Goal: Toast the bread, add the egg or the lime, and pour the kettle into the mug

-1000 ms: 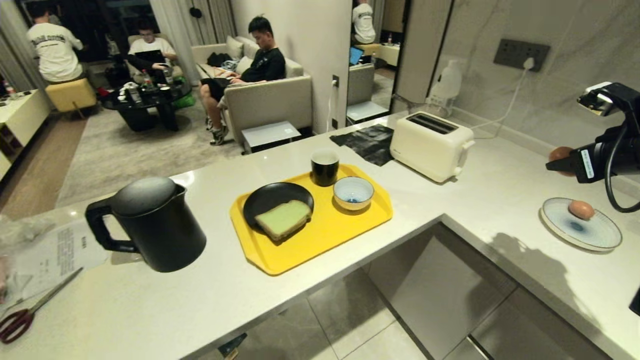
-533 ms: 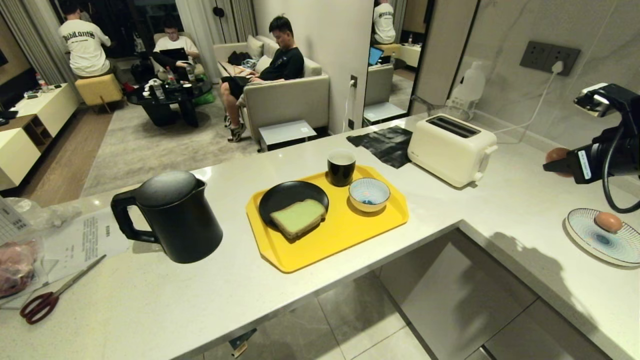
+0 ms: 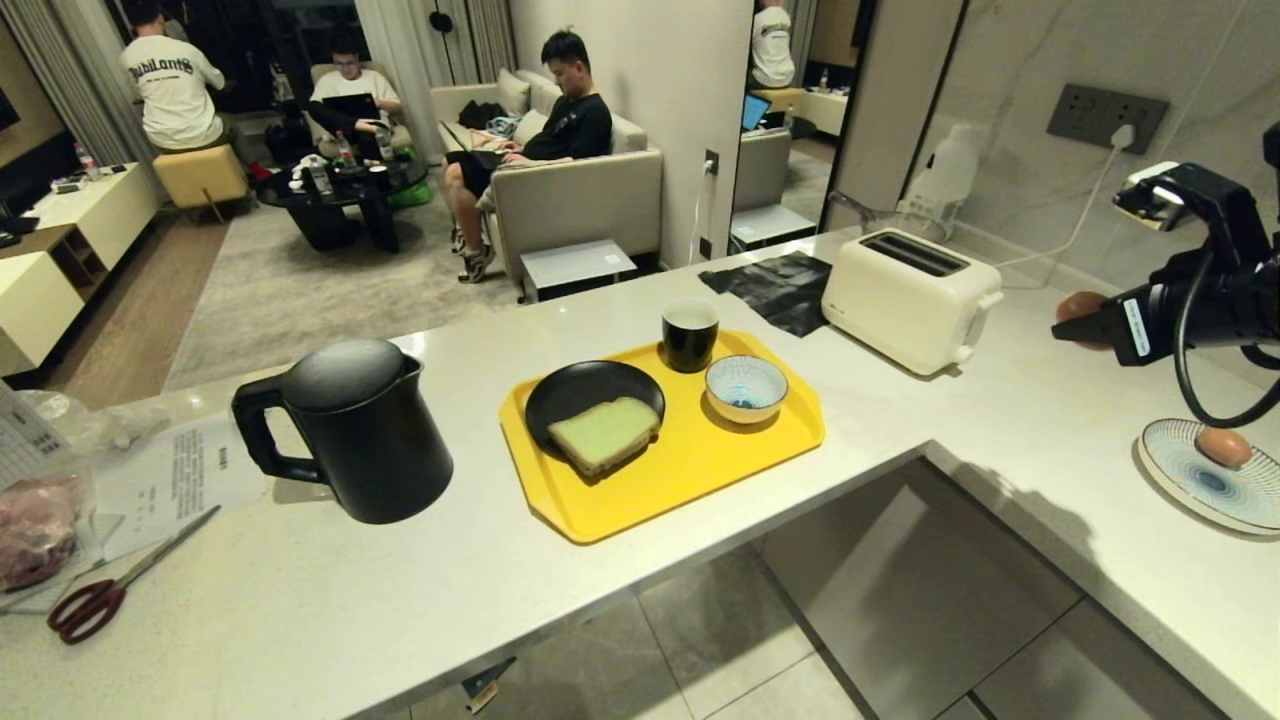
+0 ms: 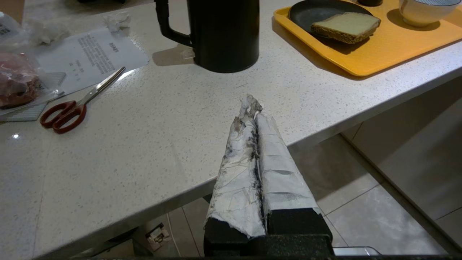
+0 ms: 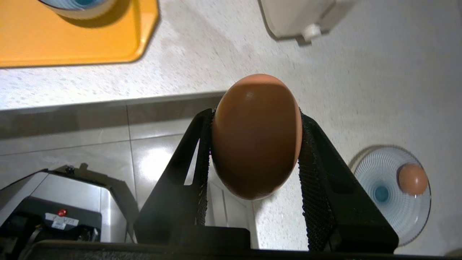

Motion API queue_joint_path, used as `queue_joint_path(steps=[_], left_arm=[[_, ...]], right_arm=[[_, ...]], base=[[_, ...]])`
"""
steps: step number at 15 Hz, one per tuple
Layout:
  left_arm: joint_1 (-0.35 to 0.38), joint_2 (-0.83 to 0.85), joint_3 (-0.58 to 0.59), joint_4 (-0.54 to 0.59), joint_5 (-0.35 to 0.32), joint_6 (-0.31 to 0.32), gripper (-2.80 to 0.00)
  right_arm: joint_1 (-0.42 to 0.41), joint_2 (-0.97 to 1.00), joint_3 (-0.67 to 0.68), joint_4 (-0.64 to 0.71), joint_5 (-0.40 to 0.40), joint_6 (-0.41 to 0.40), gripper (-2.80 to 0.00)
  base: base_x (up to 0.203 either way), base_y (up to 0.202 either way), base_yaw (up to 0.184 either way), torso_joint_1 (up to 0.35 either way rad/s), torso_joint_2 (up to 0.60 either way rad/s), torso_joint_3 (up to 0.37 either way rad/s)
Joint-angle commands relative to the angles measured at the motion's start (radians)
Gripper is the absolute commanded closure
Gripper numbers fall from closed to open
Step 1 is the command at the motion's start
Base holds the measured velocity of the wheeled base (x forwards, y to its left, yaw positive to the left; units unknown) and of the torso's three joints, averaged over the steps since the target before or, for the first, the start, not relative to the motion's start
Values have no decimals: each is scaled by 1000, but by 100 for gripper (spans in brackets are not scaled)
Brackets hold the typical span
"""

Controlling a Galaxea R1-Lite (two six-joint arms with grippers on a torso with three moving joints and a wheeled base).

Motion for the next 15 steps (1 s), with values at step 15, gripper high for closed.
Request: queue_joint_path(steps=[15], left_arm=[[0, -3, 0, 0, 0, 0, 0]], right_arm=[[81, 41, 80, -170, 61, -119, 0]], base=[[0, 0, 0, 0, 0, 0]])
